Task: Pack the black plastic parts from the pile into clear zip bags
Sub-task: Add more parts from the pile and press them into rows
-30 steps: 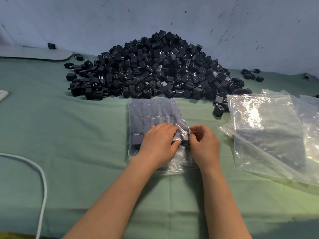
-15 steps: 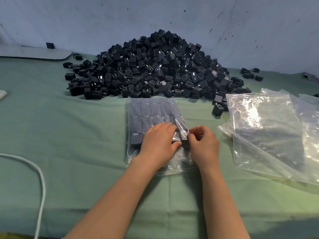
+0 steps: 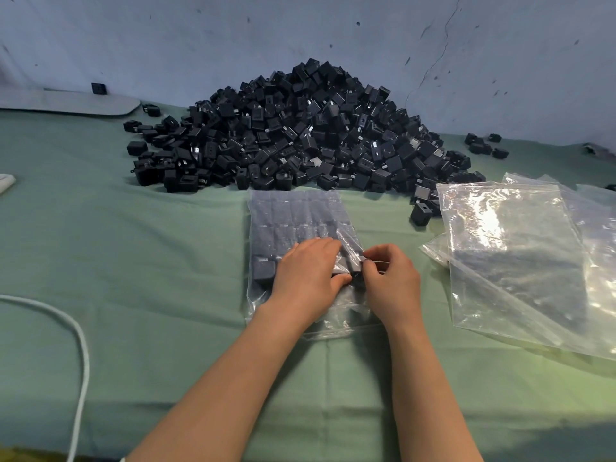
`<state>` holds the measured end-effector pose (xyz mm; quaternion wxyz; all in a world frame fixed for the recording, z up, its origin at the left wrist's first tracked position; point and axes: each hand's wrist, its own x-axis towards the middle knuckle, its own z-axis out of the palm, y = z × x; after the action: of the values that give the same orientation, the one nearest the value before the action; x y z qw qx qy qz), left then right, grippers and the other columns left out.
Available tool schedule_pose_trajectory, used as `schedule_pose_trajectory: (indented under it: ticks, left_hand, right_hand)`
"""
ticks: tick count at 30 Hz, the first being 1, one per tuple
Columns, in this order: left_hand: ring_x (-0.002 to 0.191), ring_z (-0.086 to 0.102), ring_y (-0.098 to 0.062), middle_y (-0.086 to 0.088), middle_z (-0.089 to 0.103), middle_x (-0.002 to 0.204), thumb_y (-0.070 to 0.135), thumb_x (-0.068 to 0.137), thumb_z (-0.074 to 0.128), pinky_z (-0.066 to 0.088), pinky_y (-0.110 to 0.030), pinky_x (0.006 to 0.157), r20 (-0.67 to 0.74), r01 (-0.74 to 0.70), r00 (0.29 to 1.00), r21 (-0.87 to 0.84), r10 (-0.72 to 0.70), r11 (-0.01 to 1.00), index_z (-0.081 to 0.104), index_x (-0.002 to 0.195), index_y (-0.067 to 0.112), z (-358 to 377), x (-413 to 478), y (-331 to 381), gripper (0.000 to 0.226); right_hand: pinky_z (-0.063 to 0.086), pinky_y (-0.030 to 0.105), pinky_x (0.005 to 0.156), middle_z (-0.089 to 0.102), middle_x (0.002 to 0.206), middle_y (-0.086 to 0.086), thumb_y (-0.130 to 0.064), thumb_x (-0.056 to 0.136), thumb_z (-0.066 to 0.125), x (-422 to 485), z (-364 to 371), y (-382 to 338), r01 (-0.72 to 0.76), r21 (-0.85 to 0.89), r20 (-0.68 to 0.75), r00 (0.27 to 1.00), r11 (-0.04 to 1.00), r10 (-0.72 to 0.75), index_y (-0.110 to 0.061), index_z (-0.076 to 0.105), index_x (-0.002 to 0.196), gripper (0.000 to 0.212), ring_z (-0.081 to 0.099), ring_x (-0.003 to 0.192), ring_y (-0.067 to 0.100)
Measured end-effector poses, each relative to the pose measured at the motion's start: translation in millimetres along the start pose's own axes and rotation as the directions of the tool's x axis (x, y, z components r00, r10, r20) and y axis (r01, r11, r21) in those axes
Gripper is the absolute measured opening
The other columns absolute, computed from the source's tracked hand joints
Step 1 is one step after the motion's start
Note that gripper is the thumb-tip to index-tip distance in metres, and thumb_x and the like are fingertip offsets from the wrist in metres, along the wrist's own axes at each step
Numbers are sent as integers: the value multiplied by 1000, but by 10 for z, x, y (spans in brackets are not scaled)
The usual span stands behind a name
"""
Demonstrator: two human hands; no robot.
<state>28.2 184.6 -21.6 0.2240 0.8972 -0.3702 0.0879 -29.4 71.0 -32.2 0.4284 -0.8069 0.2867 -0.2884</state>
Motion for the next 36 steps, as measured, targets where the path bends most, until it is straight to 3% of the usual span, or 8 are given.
schedule_pose_trajectory:
  ticks: [7,11,16,21,31,36]
  left_hand:
    - [116,48,-15,8,55,121,45,89,57,38,-28,89,-5,7,1000,-6,-7,1000,50,120,21,12,-8,-1,40]
    - [134,35,-18,3,35,149,46,90,56,33,-32,103,29,19,999,12,-19,1000,44,133,19,37,1,-15,52]
    - [120,45,-15,7,52,126,46,89,56,38,-29,88,-6,-2,1000,20,2,1000,49,120,20,41,3,-22,41]
    - [116,47,-14,7,54,121,45,89,57,39,-28,87,-20,3,1000,3,-3,1000,51,118,20,38,0,-4,38]
    - [122,43,-15,7,50,127,45,90,56,39,-30,91,42,5,999,-7,-5,1000,49,123,20,3,14,-33,43]
    - [138,29,-16,4,36,148,38,93,53,31,-34,107,159,-9,987,-47,17,999,43,136,19,-70,27,-104,49]
  right_hand:
    - [46,26,78,64,90,-2,-5,89,55,-13,8,-4,6,11,7,1000,1000,-6,-14,63,95,13,60,82,16]
    - [44,26,77,62,98,-4,-6,89,53,-22,13,-6,19,-11,11,1000,1000,-19,-16,62,104,20,58,81,16]
    - [40,23,73,67,94,-5,-5,88,52,-23,9,-5,12,-46,37,999,999,-10,-19,67,100,24,60,81,15]
    - [45,26,78,68,99,-3,-4,88,51,-36,10,-14,21,-27,40,999,999,-20,-20,67,97,24,62,87,17]
    - [45,27,81,66,106,2,-6,89,53,-43,2,8,29,-25,45,999,999,-27,-19,65,101,22,62,88,18]
    - [47,28,83,67,107,3,-5,89,52,-39,13,7,12,-20,41,999,1000,-12,-17,66,104,24,63,89,18]
